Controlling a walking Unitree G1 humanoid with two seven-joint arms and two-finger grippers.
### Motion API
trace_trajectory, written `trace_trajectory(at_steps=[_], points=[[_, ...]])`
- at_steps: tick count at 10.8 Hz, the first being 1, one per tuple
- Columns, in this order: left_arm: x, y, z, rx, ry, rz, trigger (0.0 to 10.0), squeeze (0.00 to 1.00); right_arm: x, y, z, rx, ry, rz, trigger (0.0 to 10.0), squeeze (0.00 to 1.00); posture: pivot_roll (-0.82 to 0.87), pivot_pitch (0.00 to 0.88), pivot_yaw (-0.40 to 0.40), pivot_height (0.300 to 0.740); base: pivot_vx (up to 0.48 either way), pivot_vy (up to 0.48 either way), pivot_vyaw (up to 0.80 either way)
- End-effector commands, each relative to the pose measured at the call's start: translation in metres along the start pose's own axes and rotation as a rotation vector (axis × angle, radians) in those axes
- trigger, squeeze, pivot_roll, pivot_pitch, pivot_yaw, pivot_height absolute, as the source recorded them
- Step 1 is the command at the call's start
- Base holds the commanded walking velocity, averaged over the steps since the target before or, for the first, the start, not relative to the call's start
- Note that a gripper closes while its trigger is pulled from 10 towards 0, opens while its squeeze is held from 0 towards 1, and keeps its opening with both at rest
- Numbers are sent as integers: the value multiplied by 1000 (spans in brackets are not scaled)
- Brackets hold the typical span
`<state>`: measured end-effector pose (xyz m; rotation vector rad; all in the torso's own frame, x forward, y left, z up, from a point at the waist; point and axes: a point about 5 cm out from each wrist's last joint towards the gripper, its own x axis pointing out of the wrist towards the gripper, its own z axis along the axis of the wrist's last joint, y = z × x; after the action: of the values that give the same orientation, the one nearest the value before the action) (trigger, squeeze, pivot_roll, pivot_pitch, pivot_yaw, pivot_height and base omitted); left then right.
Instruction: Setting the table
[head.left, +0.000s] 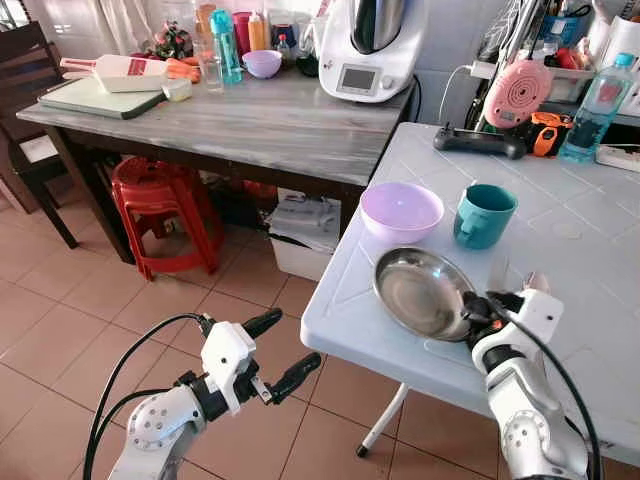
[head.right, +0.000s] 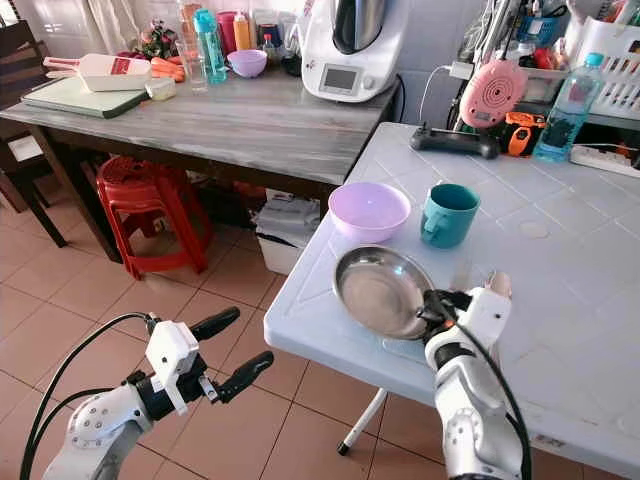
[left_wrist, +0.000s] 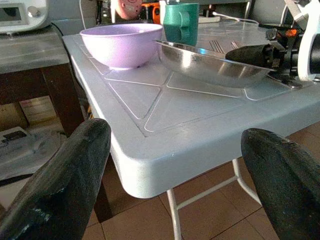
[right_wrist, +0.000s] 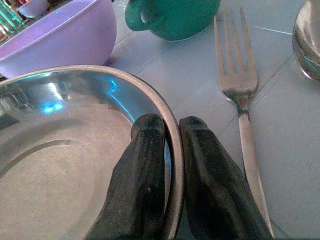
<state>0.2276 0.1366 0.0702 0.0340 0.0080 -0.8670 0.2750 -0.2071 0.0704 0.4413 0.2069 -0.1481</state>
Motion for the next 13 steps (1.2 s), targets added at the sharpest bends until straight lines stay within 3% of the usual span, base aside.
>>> trace_trajectory(at_steps=[1,5,7,8,10,13], points=[[1,2,1,19,2,-3,10000,0,-4,-13,-22,62,108,-81,0,0,107,0,35,740,0,0,0],[0,6,-2,43,-6,54,10000,0,-2,-4,-15,131,100,-102,0,0,111,0,32,740,0,0,0],[-1,22,-1,50,-19,202,10000,0,-3,1,-4,43,77,-40,2471,0,108,0,32,740,0,0,0],[-1,35,-2,32,-2,330,10000,0,-4,6,-1,3,61,-9,10000,0,107,0,30,740,0,0,0],[5,44,-3,21,12,455,10000,0,-6,26,7,-12,-9,67,10000,0,101,0,27,740,0,0,0],[18,38,-5,-38,-3,479,10000,0,-14,34,21,-114,-106,75,10000,0,96,0,19,740,0,0,0]])
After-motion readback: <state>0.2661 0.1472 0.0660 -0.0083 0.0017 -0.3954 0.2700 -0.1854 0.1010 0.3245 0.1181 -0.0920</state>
